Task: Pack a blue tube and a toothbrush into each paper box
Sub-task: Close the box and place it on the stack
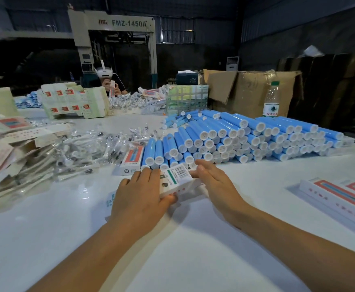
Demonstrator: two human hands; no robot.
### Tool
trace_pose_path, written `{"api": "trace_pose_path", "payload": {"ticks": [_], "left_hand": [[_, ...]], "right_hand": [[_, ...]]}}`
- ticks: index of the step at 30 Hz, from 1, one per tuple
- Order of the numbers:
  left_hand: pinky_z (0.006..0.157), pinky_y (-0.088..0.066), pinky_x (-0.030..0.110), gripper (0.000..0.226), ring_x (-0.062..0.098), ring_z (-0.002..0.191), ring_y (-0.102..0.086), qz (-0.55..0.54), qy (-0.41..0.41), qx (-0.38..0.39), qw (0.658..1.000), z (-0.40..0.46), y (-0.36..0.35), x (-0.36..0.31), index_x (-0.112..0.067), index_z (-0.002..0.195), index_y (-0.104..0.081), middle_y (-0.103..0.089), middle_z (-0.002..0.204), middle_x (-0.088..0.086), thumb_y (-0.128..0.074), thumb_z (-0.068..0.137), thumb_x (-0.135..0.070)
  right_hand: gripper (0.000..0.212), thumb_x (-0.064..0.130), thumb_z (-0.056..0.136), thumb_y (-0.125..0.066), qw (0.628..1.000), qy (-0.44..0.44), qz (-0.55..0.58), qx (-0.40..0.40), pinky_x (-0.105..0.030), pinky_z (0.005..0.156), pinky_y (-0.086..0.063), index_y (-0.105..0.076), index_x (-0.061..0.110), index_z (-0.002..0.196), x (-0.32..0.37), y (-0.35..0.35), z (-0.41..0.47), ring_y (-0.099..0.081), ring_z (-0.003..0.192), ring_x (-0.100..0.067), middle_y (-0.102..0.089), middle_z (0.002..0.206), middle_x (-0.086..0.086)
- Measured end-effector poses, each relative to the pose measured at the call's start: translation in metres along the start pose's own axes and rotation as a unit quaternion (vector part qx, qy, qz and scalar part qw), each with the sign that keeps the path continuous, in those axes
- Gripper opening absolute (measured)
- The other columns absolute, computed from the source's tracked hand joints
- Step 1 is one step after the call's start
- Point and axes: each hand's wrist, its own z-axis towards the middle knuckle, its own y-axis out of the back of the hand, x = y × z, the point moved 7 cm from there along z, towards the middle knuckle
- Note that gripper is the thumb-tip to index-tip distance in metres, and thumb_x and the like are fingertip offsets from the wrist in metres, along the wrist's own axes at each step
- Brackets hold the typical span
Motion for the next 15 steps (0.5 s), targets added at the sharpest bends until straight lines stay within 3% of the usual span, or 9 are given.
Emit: {"api": "trace_pose_path", "payload": {"ticks": [2,5,7,9,12,15], "left_hand": [[0.093,-0.032,0.031,0.069,0.015,0.118,-0.04,0.006,-0.002,-0.006,1.0,-0.001,0.001,0.0,-0.025,0.14,-0.027,-0.042,0.131,-0.007,-0.038,0.086,-0.066],[0.092,-0.032,0.031,0.072,0.015,0.118,-0.039,0.01,-0.022,-0.022,0.999,-0.005,0.003,-0.009,-0.024,0.142,-0.026,-0.041,0.133,-0.007,-0.041,0.085,-0.066],[0.092,-0.032,0.03,0.071,0.015,0.117,-0.039,-0.006,-0.022,-0.029,0.999,-0.004,0.003,-0.011,-0.025,0.141,-0.027,-0.042,0.132,-0.008,-0.042,0.085,-0.065],[0.093,-0.032,0.031,0.071,0.015,0.118,-0.039,-0.011,-0.02,-0.03,0.999,-0.003,0.003,-0.011,-0.025,0.141,-0.027,-0.042,0.132,-0.008,-0.043,0.085,-0.065],[0.094,-0.032,0.031,0.072,0.015,0.118,-0.04,-0.025,0.004,-0.026,0.999,-0.001,0.003,-0.003,-0.025,0.141,-0.029,-0.043,0.131,-0.007,-0.042,0.084,-0.067],[0.092,-0.031,0.031,0.072,0.015,0.117,-0.04,-0.023,0.033,-0.026,0.999,-0.001,0.004,0.007,-0.026,0.14,-0.03,-0.043,0.129,-0.008,-0.041,0.083,-0.069]], "right_hand": [[0.02,0.031,0.099,-0.044,0.999,-0.019,0.015,0.027,-0.035,0.106,-0.039,-0.063,0.036,0.102,-0.001,-0.004,-0.001,-0.049,0.123,-0.014,-0.046,0.142,0.003],[0.032,0.028,0.1,-0.044,0.995,-0.053,0.055,0.059,-0.013,0.072,-0.05,-0.05,0.035,0.131,-0.002,-0.008,-0.002,-0.063,0.1,-0.006,-0.053,0.135,0.0],[0.035,0.029,0.1,-0.043,0.993,-0.064,0.073,0.067,-0.007,0.058,-0.047,-0.046,0.034,0.135,-0.002,-0.008,-0.003,-0.066,0.082,0.001,-0.062,0.123,0.003],[0.029,0.032,0.099,-0.046,0.995,-0.061,0.067,0.046,-0.01,0.062,-0.048,-0.055,0.034,0.126,0.0,-0.005,-0.002,-0.064,0.083,-0.001,-0.067,0.114,0.005],[0.023,0.025,0.095,-0.052,0.996,-0.018,0.055,-0.065,-0.023,0.085,-0.045,-0.073,0.029,0.085,0.004,0.017,0.002,-0.057,0.1,-0.003,-0.064,0.113,0.01],[0.021,0.016,0.091,-0.056,0.981,0.077,-0.007,-0.18,-0.007,0.076,-0.039,-0.069,0.026,0.077,0.019,0.04,-0.007,-0.055,0.09,0.006,-0.063,0.102,0.007]]}}
